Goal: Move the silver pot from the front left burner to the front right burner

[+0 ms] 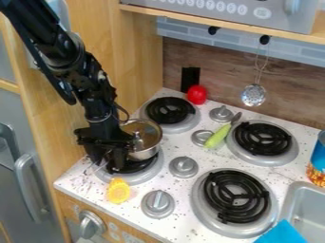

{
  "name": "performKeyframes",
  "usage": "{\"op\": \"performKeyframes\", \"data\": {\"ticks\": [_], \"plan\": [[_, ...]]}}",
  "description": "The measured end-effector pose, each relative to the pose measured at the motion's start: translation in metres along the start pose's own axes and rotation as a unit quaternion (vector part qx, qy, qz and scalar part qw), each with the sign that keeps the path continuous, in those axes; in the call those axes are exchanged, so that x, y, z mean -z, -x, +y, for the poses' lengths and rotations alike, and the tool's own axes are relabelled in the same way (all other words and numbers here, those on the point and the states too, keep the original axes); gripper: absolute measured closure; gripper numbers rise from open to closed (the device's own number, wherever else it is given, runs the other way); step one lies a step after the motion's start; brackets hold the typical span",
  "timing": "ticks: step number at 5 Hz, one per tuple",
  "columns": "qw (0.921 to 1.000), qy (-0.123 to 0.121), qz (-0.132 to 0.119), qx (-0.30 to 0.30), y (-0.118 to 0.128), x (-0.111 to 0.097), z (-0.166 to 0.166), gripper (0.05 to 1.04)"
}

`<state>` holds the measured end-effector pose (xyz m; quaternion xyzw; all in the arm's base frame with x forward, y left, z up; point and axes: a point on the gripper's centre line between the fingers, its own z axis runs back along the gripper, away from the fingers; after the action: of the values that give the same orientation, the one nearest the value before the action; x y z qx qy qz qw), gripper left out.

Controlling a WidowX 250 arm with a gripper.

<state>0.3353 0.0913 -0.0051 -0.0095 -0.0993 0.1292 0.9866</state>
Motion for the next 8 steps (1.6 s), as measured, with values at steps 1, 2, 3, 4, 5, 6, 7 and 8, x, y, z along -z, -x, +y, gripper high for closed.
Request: {"op": "performKeyframes", "data": {"ticks": [1,2,3,4,5,6,7,8], "plan": [[0.9999,0.003,-0.007,0.007,-0.002,0.001,-0.003,0.644],[0.9998,0.015,-0.011,0.007,-0.002,0.004,-0.009,0.692],[0.9990,0.026,-0.034,0.012,0.005,0.011,-0.017,0.692],[0.9988,0.027,-0.036,0.020,0.009,0.010,-0.022,0.692],[0.9989,0.036,-0.026,0.018,0.014,0.005,-0.026,0.692],[0.9986,0.041,-0.029,0.016,0.016,-0.005,-0.029,0.692],[0.9980,0.047,-0.040,0.015,0.015,-0.020,-0.032,0.692],[0.9977,0.053,-0.038,0.016,0.015,-0.024,-0.038,0.692]]}}
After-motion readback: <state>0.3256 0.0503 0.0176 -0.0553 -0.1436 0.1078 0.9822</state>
